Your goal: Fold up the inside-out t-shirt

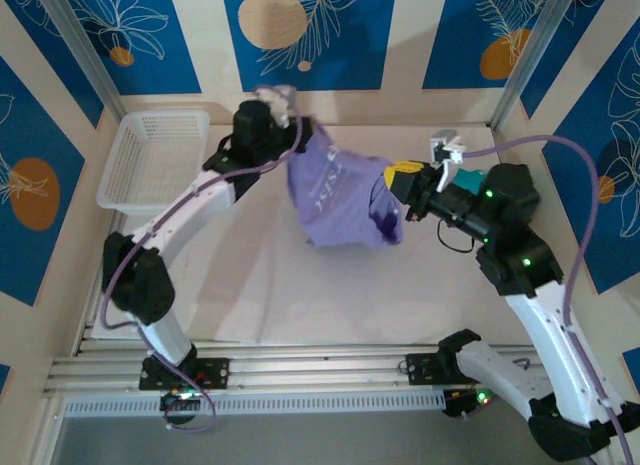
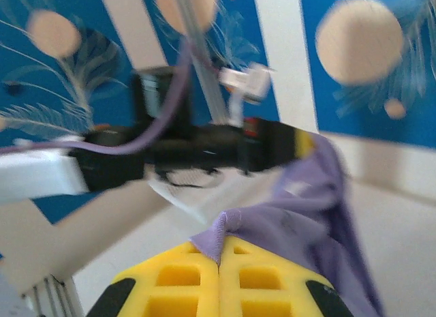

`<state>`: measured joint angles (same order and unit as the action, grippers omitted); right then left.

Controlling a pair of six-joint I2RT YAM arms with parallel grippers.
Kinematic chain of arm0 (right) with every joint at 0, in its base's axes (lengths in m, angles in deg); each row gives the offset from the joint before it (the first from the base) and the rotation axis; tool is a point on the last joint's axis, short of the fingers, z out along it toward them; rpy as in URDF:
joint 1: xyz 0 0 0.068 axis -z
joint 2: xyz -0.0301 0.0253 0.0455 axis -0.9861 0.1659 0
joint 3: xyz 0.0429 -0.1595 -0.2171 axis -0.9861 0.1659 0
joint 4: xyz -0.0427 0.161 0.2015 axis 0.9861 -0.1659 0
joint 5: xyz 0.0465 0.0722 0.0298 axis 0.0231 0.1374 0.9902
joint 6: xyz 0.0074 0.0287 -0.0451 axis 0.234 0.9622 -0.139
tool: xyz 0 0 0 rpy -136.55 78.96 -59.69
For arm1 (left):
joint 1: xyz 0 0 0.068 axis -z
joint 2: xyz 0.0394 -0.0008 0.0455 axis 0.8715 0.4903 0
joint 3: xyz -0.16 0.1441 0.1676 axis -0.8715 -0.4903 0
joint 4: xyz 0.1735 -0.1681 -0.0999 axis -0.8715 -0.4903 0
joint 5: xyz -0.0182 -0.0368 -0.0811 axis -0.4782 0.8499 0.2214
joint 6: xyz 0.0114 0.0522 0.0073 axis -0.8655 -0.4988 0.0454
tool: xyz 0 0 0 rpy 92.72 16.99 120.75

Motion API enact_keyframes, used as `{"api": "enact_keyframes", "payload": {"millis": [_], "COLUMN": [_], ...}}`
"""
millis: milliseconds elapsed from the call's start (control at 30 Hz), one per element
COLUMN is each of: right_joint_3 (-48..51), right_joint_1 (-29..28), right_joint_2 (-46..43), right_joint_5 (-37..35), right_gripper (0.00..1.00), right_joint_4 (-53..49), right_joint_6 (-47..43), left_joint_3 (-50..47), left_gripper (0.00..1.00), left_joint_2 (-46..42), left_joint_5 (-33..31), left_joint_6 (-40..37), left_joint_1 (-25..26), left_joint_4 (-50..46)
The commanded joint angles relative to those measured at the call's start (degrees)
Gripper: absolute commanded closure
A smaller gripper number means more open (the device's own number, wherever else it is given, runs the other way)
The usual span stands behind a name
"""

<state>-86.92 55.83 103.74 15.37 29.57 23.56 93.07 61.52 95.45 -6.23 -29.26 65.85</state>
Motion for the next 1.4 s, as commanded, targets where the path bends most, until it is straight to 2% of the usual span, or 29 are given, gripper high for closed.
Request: {"api": "enact_keyframes", "payload": {"millis": [0, 67, 100, 133, 200, 267, 300, 333, 400, 500, 567, 700, 800, 900, 1033, 1100, 1233, 1367], "right_joint_3": [0.4, 2.4, 3.1, 3.6, 4.3, 4.9, 5.1, 5.1, 5.5, 7.4, 9.4, 12.1, 11.7, 9.0, 2.6, 0.0, -6.4, -12.2], "right_joint_1": [-5.4, -10.1, -12.8, -15.1, -18.6, -20.8, -21.6, -22.1, -22.8, -22.9, -21.6, -15.0, -12.8, -13.0, -13.2, -13.2, -13.1, -13.0], "right_joint_2": [-0.2, 1.9, 3.7, 6.1, 11.2, 16.7, 19.4, 21.9, 25.0, 25.9, 25.5, 27.3, 32.4, 39.4, 49.7, 54.0, 62.3, 67.8], "right_joint_5": [2.3, 1.7, 0.9, 0.0, -1.3, -1.5, -1.5, -0.9, 0.4, -0.7, -3.2, -10.4, -13.2, -15.9, -19.5, -19.6, -20.9, -21.9], "right_gripper": [1.0, 1.0, 1.0, 0.99, 0.94, 0.84, 0.76, 0.68, 0.6, 0.56, 0.53, 0.51, 0.48, 0.46, 0.43, 0.42, 0.42, 0.45], "right_joint_4": [5.5, 8.8, 9.9, 10.9, 12.4, 14.0, 14.6, 14.6, 13.8, 11.0, 9.3, 5.5, 4.1, 3.1, 1.0, 1.5, 0.5, -0.5], "right_joint_6": [1.1, 1.5, 1.4, 1.4, 1.6, 1.9, 2.2, 2.5, 2.4, -0.3, -1.4, 0.0, -1.0, -2.6, -3.1, -3.3, -3.8, -4.3], "left_joint_3": [11.8, 17.3, 19.4, 20.8, 21.5, 20.4, 18.6, 16.0, 8.2, -6.2, -16.3, -36.3, -44.2, -50.4, -57.1, -59.1, -60.8, -60.6], "left_gripper": [1.0, 1.0, 0.9, 0.76, 0.56, 0.43, 0.37, 0.32, 0.26, 0.18, 0.14, 0.1, 0.03, 0.03, 0.05, 0.11, 0.3, 0.48], "left_joint_2": [5.9, 10.0, 11.8, 13.1, 14.1, 13.6, 12.6, 10.9, 6.0, -3.9, -10.6, -21.2, -23.7, -25.0, -25.0, -24.1, -20.7, -17.2], "left_joint_5": [4.7, 6.9, 7.3, 6.9, 3.8, 0.4, -1.0, -2.8, -5.9, -9.4, -11.5, -8.9, -7.4, -6.8, -9.1, -7.4, -1.5, 0.4], "left_joint_6": [-1.1, -0.6, -1.1, -2.5, -5.7, -7.8, -8.3, -8.3, -8.6, -8.6, -8.0, -3.4, -1.5, -0.3, 1.5, 2.4, 5.1, 6.2], "left_joint_1": [2.1, 2.3, 2.2, 2.1, 1.3, -0.6, -2.2, -4.1, -7.3, -10.6, -11.0, -11.0, -10.9, -9.8, -8.2, -8.1, -6.6, -5.1], "left_joint_4": [-2.1, -3.5, -5.2, -7.0, -11.0, -14.9, -16.6, -17.8, -17.9, -16.1, -13.6, -7.0, -7.0, -7.5, -9.3, -7.9, -2.9, -0.2]}}
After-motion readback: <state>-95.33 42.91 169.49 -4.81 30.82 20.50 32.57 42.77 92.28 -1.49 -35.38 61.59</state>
